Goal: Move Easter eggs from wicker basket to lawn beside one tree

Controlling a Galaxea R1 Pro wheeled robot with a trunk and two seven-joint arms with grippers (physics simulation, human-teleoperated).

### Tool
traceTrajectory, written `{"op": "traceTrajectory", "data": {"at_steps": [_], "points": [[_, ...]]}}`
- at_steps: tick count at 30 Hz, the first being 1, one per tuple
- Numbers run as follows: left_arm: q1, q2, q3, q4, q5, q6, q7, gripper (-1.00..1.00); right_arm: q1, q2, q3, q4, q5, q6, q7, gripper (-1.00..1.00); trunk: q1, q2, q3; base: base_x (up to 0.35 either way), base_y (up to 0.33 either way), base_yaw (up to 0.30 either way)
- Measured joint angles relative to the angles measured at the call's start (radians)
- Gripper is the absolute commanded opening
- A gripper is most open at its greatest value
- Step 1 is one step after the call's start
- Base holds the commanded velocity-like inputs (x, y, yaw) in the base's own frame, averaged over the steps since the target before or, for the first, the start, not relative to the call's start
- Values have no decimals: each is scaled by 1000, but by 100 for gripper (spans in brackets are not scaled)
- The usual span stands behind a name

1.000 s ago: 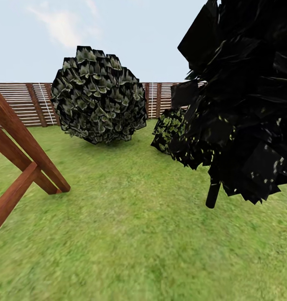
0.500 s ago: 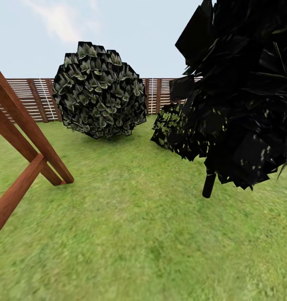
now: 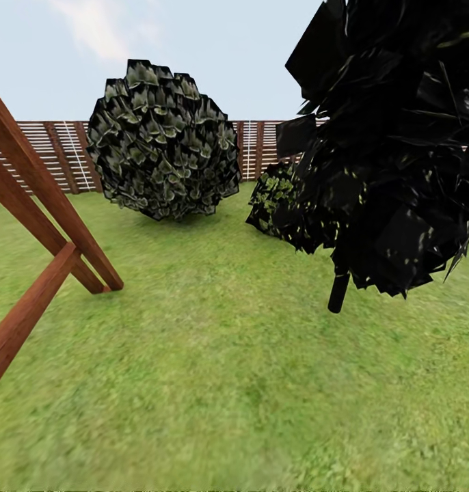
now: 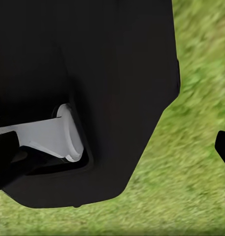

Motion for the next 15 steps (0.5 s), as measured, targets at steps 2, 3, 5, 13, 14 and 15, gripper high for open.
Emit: {"op": "traceTrajectory", "data": {"at_steps": [2, 3, 5, 13, 14, 15], "points": [[0, 0, 0, 0, 0, 0, 0, 100, 0, 0, 0, 0, 0, 0, 0, 100, 0, 0, -3, -15, 0, 0], [0, 0, 0, 0, 0, 0, 0, 100, 0, 0, 0, 0, 0, 0, 0, 100, 0, 0, -5, -10, 0, 0], [0, 0, -1, 0, 0, 0, 0, 100, 0, 0, 0, 0, 0, 0, 0, 100, 0, 0, -8, -7, 0, 0], [0, 0, -1, 0, 0, 0, 0, 100, 0, 0, 0, 0, 0, 0, 0, 100, 0, 0, -22, -2, 0, 0], [0, 0, -1, 0, 0, 0, 0, 100, 0, 0, 0, 0, 0, 0, 0, 100, 0, 0, -23, 0, 0, 0], [0, 0, -1, 0, 0, 0, 0, 100, 0, 0, 0, 0, 0, 0, 0, 100, 0, 0, -25, 0, 0, 0]]}}
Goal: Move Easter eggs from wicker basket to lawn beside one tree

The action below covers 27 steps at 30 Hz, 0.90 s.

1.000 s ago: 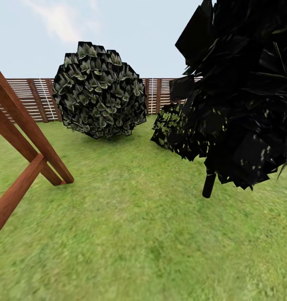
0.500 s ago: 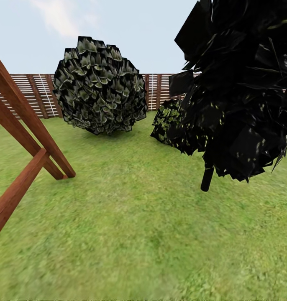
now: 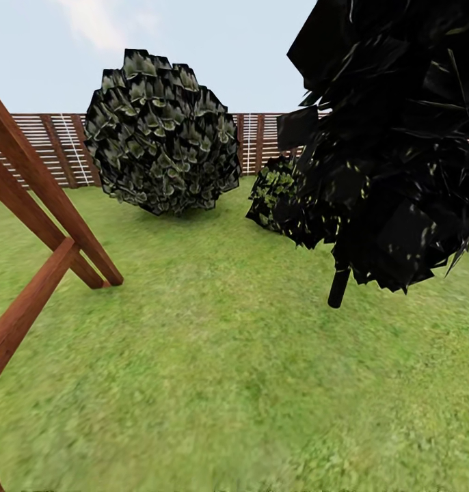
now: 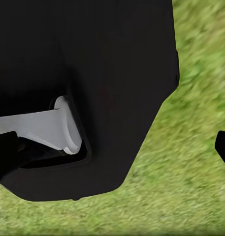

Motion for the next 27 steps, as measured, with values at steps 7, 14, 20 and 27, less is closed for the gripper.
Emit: {"op": "traceTrajectory", "data": {"at_steps": [7, 14, 20, 27], "points": [[0, 1, 0, 0, 0, 0, 0, 100, 0, 0, 0, 0, 0, 0, 0, 100, 0, 0, -12, 0, 0, 0], [0, 1, 0, 0, 0, 0, 0, 100, 0, 0, 0, 0, 0, 0, 0, 100, 0, 0, -23, 0, 0, 0], [0, 1, 0, 0, 0, 0, 0, 100, 0, 1, 0, 0, 0, 0, 0, 100, 0, 0, -33, 0, 0, 0], [0, 1, 0, 0, 0, -1, 0, 100, 0, 1, 0, 0, 0, 0, 0, 100, 0, 0, -45, 0, 0, 0]]}}
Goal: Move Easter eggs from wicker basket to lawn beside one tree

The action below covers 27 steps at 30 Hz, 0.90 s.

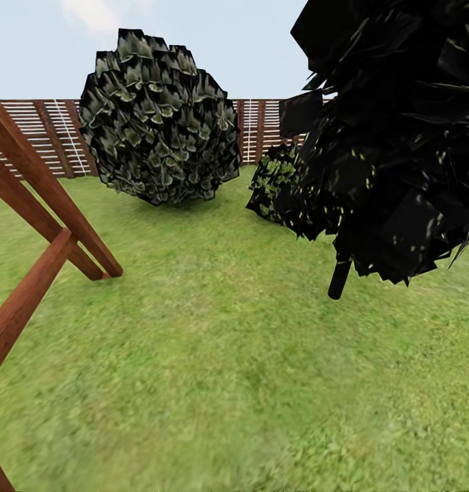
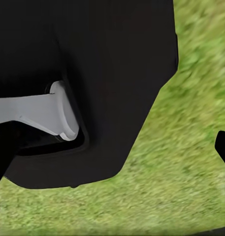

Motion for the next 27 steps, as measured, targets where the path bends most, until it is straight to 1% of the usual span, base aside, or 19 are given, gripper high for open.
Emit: {"op": "traceTrajectory", "data": {"at_steps": [27], "points": [[0, 0, 1, 0, 2, -1, 1, 100, 0, 1, 2, -1, 1, -1, 0, 100, 0, 0, -45, 0, 0, 0]]}}
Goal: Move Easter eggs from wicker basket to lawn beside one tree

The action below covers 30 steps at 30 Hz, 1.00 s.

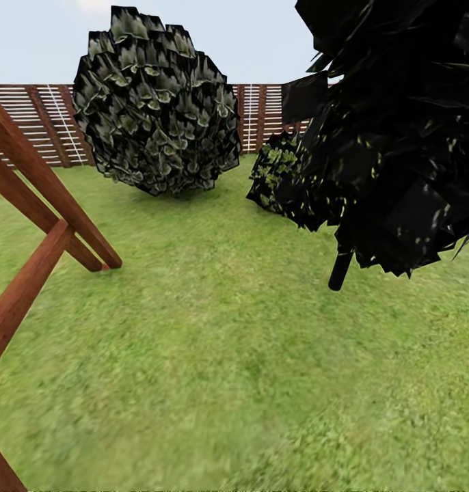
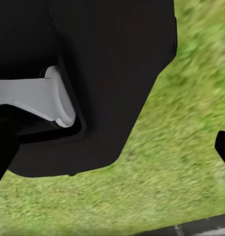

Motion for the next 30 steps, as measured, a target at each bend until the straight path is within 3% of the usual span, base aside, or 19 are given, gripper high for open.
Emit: {"op": "traceTrajectory", "data": {"at_steps": [30], "points": [[0, 0, 0, 0, -1, 1, -1, 100, 0, 0, -1, 1, -1, 0, 0, 100, 0, 0, -50, 0, 0, 0]]}}
